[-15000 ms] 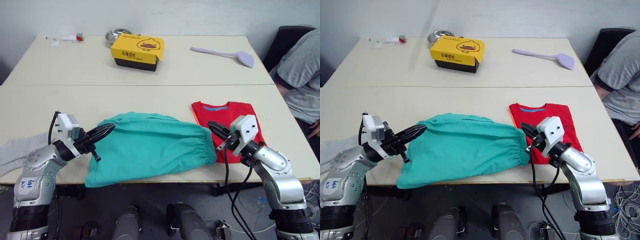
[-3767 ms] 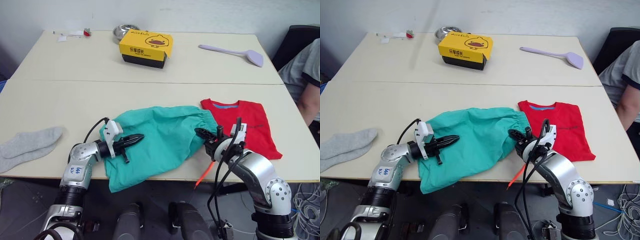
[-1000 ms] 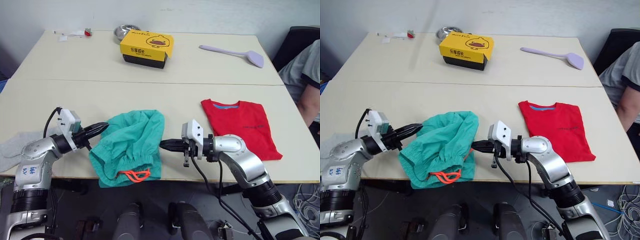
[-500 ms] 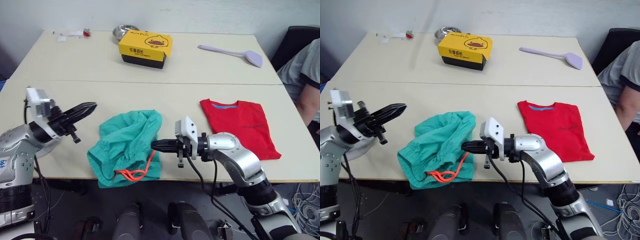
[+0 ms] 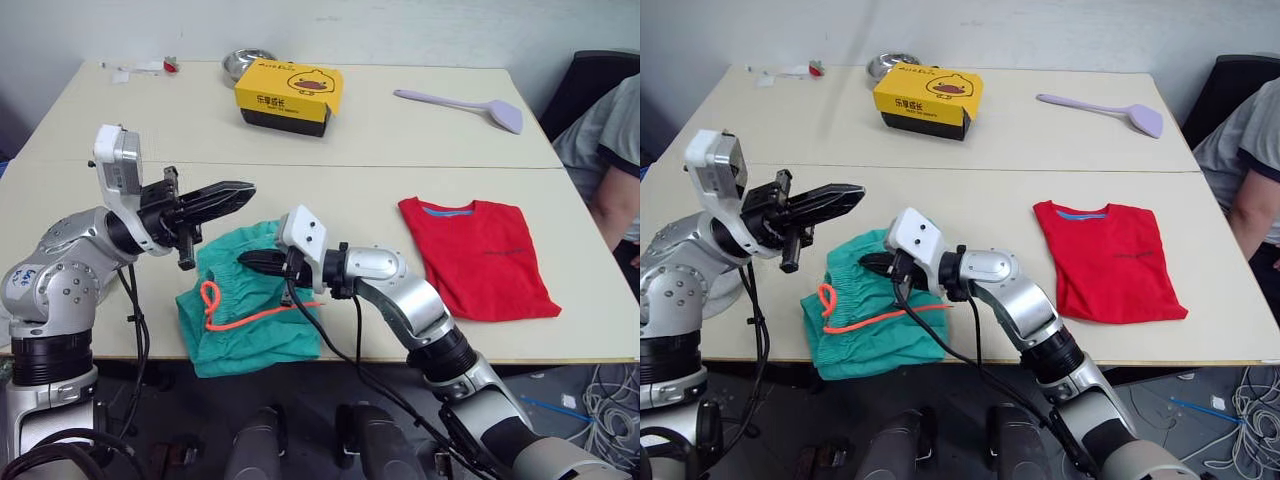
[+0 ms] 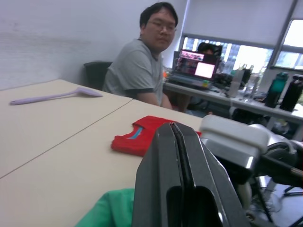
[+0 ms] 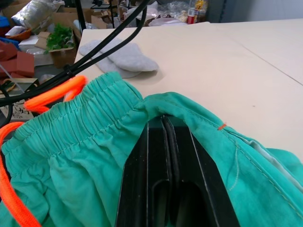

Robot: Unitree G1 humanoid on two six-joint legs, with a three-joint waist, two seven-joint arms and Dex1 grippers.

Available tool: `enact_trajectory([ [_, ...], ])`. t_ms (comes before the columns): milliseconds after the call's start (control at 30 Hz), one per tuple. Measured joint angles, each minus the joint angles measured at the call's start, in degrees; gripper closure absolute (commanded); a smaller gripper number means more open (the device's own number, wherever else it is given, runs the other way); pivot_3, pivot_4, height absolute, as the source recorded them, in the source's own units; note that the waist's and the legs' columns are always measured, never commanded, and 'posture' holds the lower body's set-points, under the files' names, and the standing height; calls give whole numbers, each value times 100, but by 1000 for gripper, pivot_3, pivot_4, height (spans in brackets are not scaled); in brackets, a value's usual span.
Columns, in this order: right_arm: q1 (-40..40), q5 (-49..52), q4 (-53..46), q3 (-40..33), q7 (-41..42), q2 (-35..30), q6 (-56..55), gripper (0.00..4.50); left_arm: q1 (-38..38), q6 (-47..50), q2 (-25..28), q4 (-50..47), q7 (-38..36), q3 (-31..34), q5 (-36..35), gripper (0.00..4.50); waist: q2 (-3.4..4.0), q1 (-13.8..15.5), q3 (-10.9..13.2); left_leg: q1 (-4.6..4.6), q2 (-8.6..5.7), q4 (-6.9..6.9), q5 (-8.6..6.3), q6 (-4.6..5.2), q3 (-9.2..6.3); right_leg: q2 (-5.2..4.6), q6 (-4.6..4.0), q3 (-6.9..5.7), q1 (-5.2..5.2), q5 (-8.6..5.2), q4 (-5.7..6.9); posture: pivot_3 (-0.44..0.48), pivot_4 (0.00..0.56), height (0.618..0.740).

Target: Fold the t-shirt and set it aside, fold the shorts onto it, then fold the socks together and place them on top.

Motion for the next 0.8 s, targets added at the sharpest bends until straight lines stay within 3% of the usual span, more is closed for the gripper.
enact_trajectory([
  [200,557,420,-313,-720,116,-677,565,4463,774,-8,171,-653,-532,-778,366,4500,-1,23,-1,2,-2,-4,-2,2,-1,-4,-2,3,4,-1,-6,0,150,740],
  [300,881,630,-516,-1084,25,-836,808,4463,1183,-374,324,-742,-726,-1223,970,4500,0,-13,-1,10,1,-20,-1,0,3,0,-8,7,0,-4,-4,0,150,740],
  [433,1133,708,-532,-1393,-131,-896,789,4463,1361,-1098,122,-527,-543,-1384,1709,4500,0,9,-1,10,3,-25,-6,10,0,3,-13,4,-5,-7,-1,0,150,740],
  [633,1479,855,-1177,-1177,563,-1404,447,4463,1258,-2110,141,517,-114,-1359,2815,4500,0,21,0,8,2,-25,-13,23,1,2,-12,2,-5,-7,-5,0,150,740],
  [800,1515,720,-1302,-597,943,-1471,52,4463,989,-2448,310,1064,-31,-1211,3142,4500,0,23,-1,8,2,-23,-13,23,0,1,-12,0,-4,-6,-3,0,150,740],
])
